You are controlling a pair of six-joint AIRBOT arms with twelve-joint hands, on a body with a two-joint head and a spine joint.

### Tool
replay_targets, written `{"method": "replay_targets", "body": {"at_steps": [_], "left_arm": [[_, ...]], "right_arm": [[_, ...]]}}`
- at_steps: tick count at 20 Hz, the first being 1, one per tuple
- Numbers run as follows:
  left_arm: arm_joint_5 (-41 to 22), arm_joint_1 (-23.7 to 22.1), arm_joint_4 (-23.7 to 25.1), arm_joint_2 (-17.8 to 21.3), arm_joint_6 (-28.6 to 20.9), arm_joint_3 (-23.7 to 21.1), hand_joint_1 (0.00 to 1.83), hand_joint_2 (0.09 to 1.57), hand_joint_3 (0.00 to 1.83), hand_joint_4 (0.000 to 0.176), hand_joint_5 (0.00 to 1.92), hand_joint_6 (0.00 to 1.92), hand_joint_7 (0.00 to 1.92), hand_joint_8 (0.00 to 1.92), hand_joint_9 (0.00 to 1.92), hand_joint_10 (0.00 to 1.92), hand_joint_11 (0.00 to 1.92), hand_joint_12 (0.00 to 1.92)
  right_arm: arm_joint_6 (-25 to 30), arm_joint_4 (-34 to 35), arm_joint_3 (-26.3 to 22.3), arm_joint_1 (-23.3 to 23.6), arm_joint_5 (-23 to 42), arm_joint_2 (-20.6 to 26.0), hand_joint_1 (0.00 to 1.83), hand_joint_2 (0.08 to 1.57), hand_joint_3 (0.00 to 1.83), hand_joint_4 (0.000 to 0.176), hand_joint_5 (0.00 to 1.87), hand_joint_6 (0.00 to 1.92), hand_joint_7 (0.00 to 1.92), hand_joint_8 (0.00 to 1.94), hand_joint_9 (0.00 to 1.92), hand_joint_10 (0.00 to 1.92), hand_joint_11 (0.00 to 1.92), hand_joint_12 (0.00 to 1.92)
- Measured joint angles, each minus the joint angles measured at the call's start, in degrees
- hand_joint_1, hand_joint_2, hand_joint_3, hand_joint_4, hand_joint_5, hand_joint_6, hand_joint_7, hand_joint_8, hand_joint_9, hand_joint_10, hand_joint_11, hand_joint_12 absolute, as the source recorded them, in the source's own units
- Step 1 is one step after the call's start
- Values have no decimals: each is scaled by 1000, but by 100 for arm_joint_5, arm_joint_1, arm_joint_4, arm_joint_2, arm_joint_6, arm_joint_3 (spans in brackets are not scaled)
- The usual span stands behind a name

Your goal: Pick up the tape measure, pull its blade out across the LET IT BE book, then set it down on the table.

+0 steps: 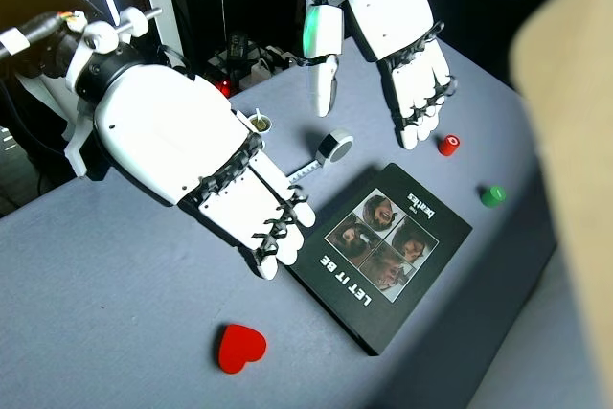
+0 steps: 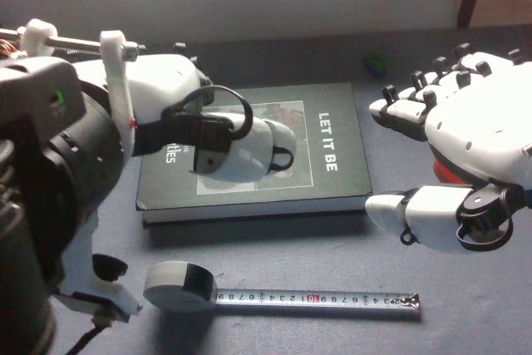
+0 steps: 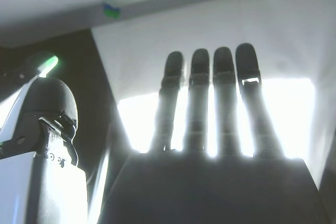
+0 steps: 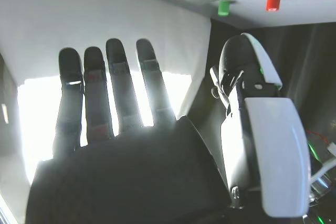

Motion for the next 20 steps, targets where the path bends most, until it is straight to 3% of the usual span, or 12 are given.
{"method": "replay_targets", "body": {"at_steps": [2, 6, 9, 12, 15, 16, 20], "left_arm": [[323, -35, -46, 232, 4, 0, 167, 1081, 0, 1, 236, 4, 239, 0, 227, 6, 0, 732], [1211, -9, 127, 911, -2, 0, 556, 966, 0, 0, 263, 3, 242, 0, 181, 0, 0, 626], [2039, 302, 212, 1523, -289, 7, 725, 1014, 7, 0, 275, 5, 256, 6, 209, 6, 0, 678], [3023, 608, 509, 1991, -678, 94, 932, 1037, 1, 0, 496, 11, 464, 7, 343, 9, 22, 849], [3849, 763, 393, 2033, -704, 304, 1002, 1061, 1, 0, 668, 8, 672, 5, 554, 14, 224, 868], [4487, 931, 334, 2072, -741, 345, 1019, 1067, 1, 0, 701, 4, 697, 1, 585, 6, 283, 845], [5042, 1443, 629, 2144, -758, 356, 1036, 1069, 0, 0, 741, 5, 759, 6, 651, 12, 296, 821]], "right_arm": [[2, 4, 0, 0, -9, 0, 131, 1183, 4, 43, 186, 0, 186, 1, 179, 1, 0, 678], [-44, -22, 0, -35, -7, 0, 121, 1191, 1, 42, 184, 1, 216, 6, 208, 7, 0, 791], [-72, 2, 0, -42, -4, 0, 120, 1201, 2, 34, 219, 6, 282, 10, 246, 10, 0, 844], [-109, 0, 0, -42, 22, 0, 143, 1215, 4, 24, 220, 2, 271, 2, 250, 5, 0, 903], [-120, 0, 0, -42, 28, 0, 156, 1216, 1, 24, 207, 2, 297, 6, 271, 7, 0, 980], [-122, -4, 0, -42, 28, 0, 160, 1216, 0, 24, 220, 4, 303, 4, 277, 6, 0, 1006], [-153, 0, 0, -83, 26, 0, 175, 1214, 0, 22, 266, 12, 343, 9, 322, 16, 13, 1030]]}}
